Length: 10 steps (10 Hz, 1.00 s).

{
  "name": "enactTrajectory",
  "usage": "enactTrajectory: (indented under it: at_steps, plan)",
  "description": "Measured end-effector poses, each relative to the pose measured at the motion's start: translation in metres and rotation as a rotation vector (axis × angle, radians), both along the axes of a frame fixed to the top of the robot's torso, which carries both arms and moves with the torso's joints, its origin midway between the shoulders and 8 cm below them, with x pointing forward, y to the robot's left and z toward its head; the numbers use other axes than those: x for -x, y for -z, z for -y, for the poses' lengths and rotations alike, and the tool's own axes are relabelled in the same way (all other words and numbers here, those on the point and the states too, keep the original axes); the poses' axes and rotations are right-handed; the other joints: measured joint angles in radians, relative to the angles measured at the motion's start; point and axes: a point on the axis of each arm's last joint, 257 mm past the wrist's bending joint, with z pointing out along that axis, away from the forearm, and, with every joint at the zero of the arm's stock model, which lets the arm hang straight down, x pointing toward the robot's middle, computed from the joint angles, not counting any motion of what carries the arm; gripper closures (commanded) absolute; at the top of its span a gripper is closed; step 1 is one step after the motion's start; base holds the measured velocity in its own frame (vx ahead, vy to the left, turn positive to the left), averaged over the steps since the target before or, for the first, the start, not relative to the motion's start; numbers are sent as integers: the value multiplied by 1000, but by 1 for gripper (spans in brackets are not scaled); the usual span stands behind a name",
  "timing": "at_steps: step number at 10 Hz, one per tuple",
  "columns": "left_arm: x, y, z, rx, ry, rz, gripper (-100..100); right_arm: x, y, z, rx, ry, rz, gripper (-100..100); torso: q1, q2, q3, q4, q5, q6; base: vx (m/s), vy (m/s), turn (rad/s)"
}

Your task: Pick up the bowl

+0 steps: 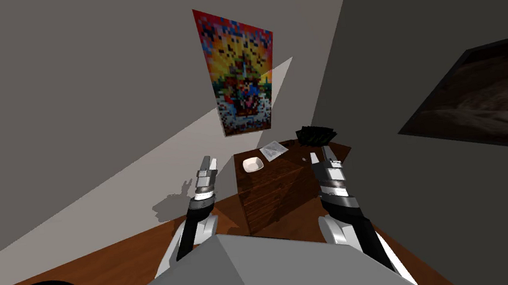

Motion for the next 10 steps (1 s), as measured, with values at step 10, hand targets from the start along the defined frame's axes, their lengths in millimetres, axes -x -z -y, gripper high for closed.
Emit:
enactTrajectory:
  at_steps: [10]
  plan:
    - [-43, 12, -6, 1, 84, -155, -100, 0, 0, 0, 0, 0, 0, 0, -2, 1, 1, 0, -1, 0, -18, -41, 9]
